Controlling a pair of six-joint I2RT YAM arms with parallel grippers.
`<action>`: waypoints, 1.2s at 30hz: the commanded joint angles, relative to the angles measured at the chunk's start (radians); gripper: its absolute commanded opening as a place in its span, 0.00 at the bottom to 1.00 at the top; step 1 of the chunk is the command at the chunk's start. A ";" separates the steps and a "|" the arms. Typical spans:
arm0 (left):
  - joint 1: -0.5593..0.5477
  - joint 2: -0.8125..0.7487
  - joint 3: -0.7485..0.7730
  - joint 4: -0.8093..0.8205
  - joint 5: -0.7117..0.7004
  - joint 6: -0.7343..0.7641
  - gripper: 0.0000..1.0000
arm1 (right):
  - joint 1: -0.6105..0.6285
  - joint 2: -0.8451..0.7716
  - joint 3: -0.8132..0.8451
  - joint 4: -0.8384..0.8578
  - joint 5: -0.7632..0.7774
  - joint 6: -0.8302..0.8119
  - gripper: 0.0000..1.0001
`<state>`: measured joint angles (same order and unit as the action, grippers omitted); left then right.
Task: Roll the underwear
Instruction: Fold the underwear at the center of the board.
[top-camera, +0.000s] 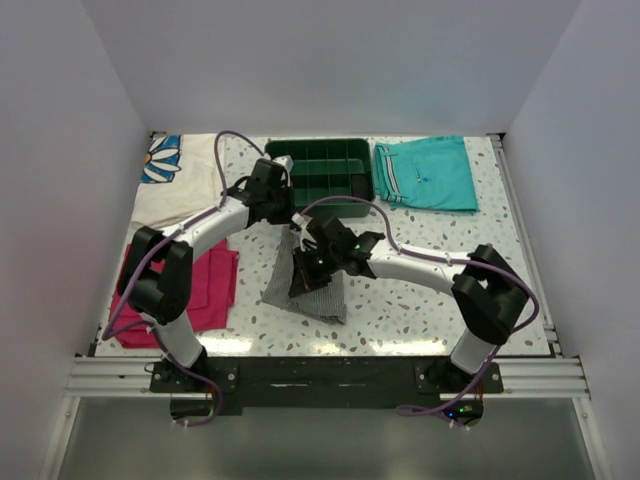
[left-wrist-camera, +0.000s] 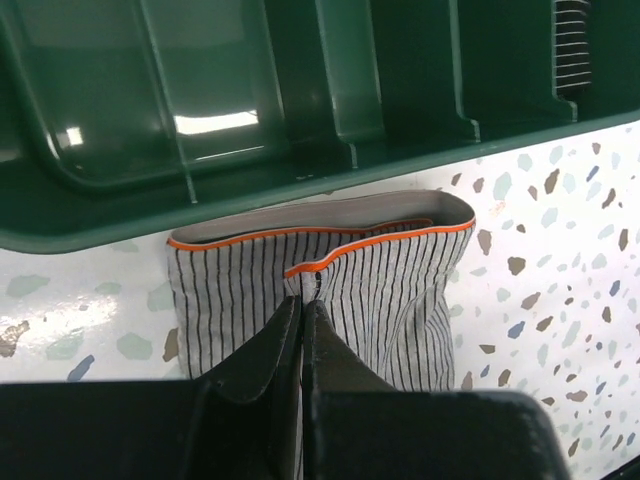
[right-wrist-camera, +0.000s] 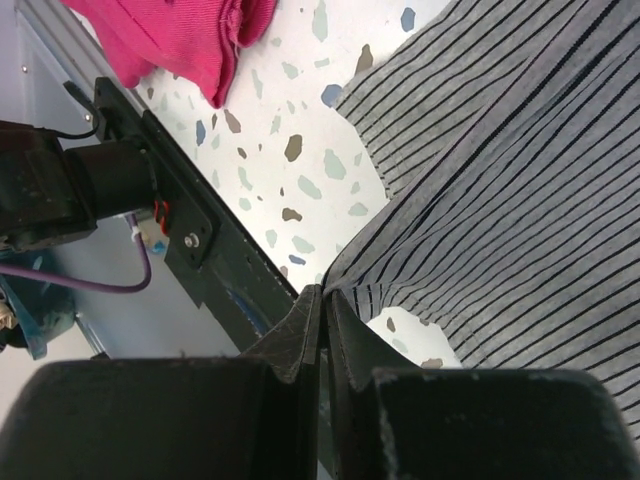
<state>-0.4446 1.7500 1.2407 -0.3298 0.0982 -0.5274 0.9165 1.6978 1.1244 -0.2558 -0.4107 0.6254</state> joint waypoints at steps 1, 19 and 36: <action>0.033 -0.034 -0.046 0.029 -0.023 0.032 0.05 | 0.010 0.031 0.060 0.047 -0.014 0.000 0.02; 0.069 0.049 -0.017 0.018 -0.035 0.066 0.06 | 0.018 0.186 0.141 0.173 0.073 0.042 0.02; 0.080 0.056 -0.030 0.009 -0.078 0.049 0.37 | 0.021 0.246 0.132 0.279 -0.013 0.073 0.28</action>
<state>-0.3717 1.8317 1.1873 -0.3382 0.0162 -0.4797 0.9314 1.9682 1.2690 -0.0895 -0.3656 0.6727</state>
